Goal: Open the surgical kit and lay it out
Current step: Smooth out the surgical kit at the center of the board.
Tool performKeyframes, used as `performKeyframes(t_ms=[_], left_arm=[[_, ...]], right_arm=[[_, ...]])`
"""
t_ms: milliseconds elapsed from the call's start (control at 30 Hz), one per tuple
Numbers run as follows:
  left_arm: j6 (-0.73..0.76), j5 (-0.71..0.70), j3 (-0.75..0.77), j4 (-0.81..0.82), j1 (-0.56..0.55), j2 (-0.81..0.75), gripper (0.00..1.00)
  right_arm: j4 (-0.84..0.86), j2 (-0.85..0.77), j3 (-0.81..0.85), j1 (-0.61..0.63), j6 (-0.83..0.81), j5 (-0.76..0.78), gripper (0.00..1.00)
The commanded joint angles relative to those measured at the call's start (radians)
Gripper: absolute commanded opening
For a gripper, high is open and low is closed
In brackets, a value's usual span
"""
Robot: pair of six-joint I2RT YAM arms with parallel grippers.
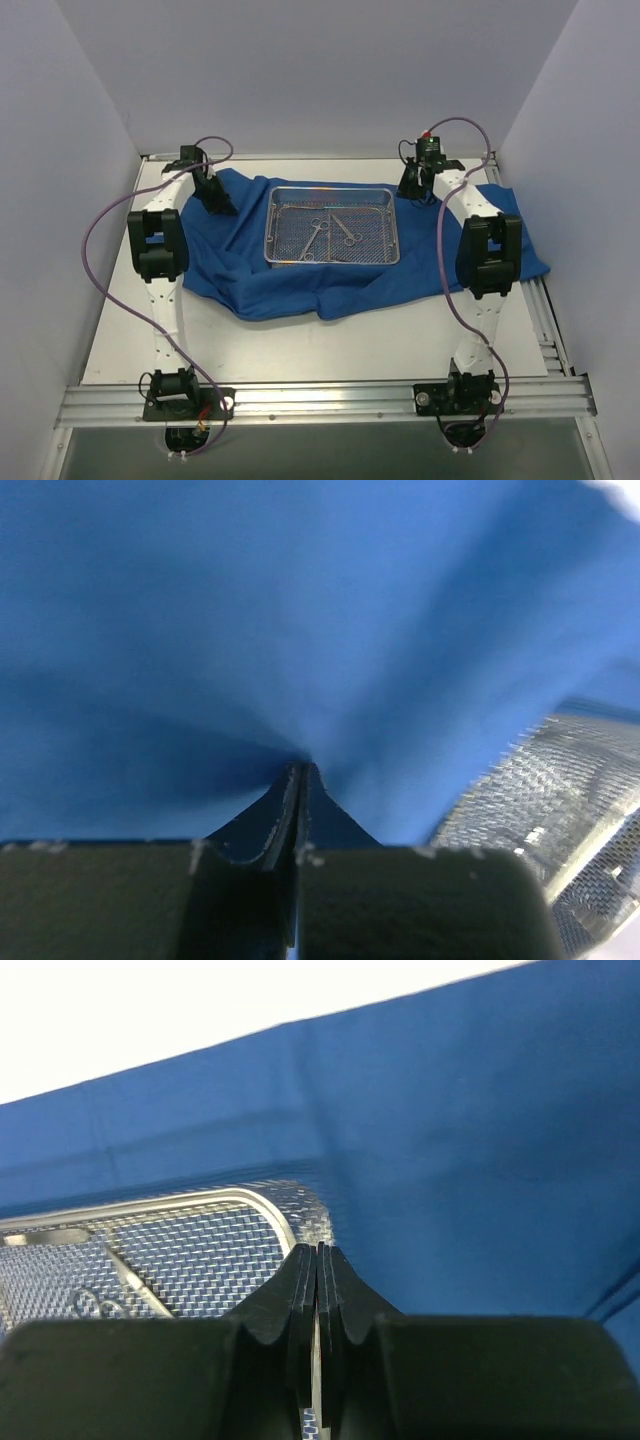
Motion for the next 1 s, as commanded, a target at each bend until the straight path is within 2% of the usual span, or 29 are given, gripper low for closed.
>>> performKeyframes(t_ms=[0,67,167,333,467,600,800,967], left_arm=[[-0.036,-0.096,0.083,-0.157,0.027,0.029,0.02],[-0.011,-0.177,0.149,-0.275,0.033,0.087,0.02],[0.0,-0.237,0.206,-0.335,0.048,0.13,0.02],[-0.007,-0.267,0.138,-0.321,0.114,0.134,0.02],[0.023,-0.33,0.17,-0.364,0.151,0.156,0.02],[0.01,-0.294,0.221,-0.389,0.168,0.184,0.02],[-0.042,-0.217,0.262,-0.377,0.209,0.215,0.02],[-0.046,-0.209,0.413,-0.459,0.223,0.307,0.02]], right_arm=[[-0.024,-0.002,-0.044,-0.029,-0.019,0.022,0.0],[-0.029,0.004,-0.064,-0.033,-0.024,0.03,0.0],[-0.023,0.019,-0.087,-0.037,-0.038,0.039,0.0],[-0.055,0.091,-0.069,-0.04,-0.055,0.04,0.0],[-0.09,0.184,-0.018,-0.04,-0.062,0.065,0.0],[-0.15,0.287,0.096,-0.042,-0.073,0.096,0.0],[-0.248,0.457,0.353,-0.045,-0.068,0.074,0.0],[-0.335,0.599,0.596,-0.051,-0.05,0.051,0.0]])
